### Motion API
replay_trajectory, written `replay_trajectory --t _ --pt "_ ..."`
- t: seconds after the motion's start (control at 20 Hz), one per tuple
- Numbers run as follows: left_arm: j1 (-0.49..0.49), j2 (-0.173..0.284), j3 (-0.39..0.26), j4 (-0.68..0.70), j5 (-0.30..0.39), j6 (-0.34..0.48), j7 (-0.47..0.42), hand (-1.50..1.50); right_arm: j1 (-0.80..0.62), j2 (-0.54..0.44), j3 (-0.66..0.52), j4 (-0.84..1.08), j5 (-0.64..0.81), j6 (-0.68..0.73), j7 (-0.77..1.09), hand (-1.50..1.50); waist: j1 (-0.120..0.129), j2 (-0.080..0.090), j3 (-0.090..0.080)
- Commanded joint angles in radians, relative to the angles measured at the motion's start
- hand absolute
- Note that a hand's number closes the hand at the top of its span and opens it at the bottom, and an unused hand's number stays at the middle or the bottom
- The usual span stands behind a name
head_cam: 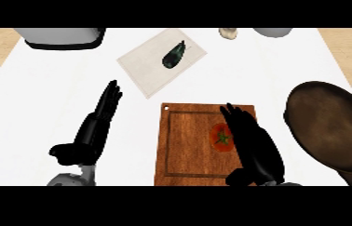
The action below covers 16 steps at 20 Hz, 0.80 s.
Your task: Pick the tomato from the cutting board and place it in the pan
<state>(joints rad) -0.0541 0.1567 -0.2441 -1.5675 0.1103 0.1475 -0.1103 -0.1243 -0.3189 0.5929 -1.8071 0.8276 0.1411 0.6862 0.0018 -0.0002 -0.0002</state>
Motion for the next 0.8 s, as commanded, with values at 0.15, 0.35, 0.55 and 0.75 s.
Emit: replay_trajectory --t 0.15,0.35,0.55,0.75 --pt "0.017 -0.028 0.029 0.011 -0.035 -0.031 -0.011 0.0 -0.008 0.114 -0.059 0.128 0.062 -0.039 -0.097 -1.5 0.0 0.0 0.0" --pt "0.02 -0.001 0.087 0.013 0.009 -0.095 -0.014 0.0 -0.041 0.146 -0.11 0.225 0.085 -0.077 -0.157 -1.5 0.001 0.001 0.0" --pt "0.051 -0.065 0.027 -0.074 -0.063 -0.035 0.042 0.0 -0.054 0.171 -0.149 0.278 0.094 -0.032 -0.183 -1.5 0.002 0.0 0.0" --pt "-0.003 -0.082 0.058 0.027 -0.083 -0.039 -0.006 0.0 0.005 0.177 -0.146 0.36 0.131 -0.099 -0.242 -1.5 0.0 0.001 0.0"
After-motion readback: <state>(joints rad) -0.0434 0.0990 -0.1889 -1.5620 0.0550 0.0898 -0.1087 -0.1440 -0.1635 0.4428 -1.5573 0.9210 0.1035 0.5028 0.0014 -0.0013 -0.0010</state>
